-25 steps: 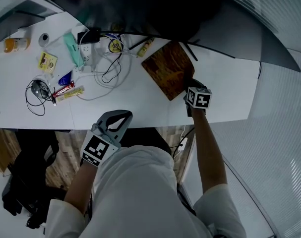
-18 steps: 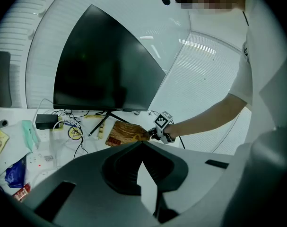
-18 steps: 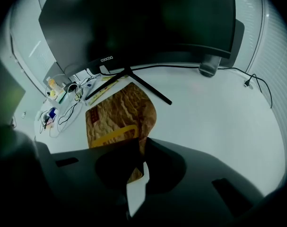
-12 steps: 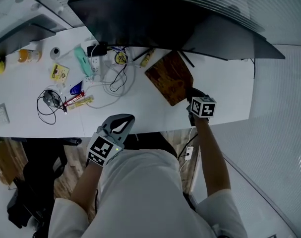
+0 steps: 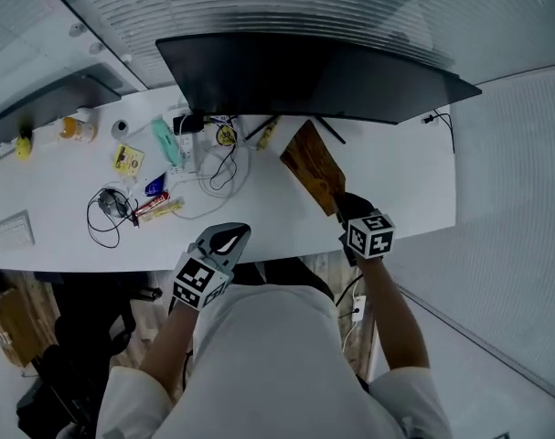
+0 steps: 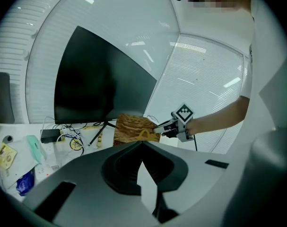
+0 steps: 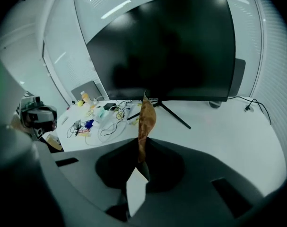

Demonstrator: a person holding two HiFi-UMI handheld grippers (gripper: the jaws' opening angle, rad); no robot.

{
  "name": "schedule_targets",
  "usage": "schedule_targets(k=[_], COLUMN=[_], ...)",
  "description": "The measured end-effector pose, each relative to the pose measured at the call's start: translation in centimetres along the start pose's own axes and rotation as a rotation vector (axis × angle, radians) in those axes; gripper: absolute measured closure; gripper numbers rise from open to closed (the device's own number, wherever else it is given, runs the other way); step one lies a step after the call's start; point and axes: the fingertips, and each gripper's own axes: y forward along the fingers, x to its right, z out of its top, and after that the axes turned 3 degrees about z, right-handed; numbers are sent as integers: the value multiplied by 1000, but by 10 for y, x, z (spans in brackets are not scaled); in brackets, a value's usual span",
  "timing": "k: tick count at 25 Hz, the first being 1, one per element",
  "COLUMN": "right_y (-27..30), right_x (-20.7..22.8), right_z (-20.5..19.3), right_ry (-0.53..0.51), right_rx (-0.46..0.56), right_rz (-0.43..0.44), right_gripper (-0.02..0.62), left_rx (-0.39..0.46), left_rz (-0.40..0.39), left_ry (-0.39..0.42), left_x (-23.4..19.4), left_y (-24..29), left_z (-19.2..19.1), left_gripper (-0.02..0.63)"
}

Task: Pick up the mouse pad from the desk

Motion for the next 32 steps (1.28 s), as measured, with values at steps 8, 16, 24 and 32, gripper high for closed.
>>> schedule_targets(k=[8, 16, 24, 32], right_y=[-75, -159, -219, -251], right_x=[-23, -11, 5, 1], right_z=[20, 32, 35, 35], right_ry=[41, 8, -131, -190], right_rx=[135, 296, 387, 452], right_rz=[78, 127, 113, 133], right_gripper=[548, 547, 547, 547], left_rx=[66, 168, 294, 367], left_rz=[96, 231, 341, 441], left_ry=[5, 3, -45, -63], left_x=[29, 77, 115, 143], left_y=[-11, -18, -43, -83], left_z=[17, 25, 32, 30], left_gripper=[589, 589, 589, 589])
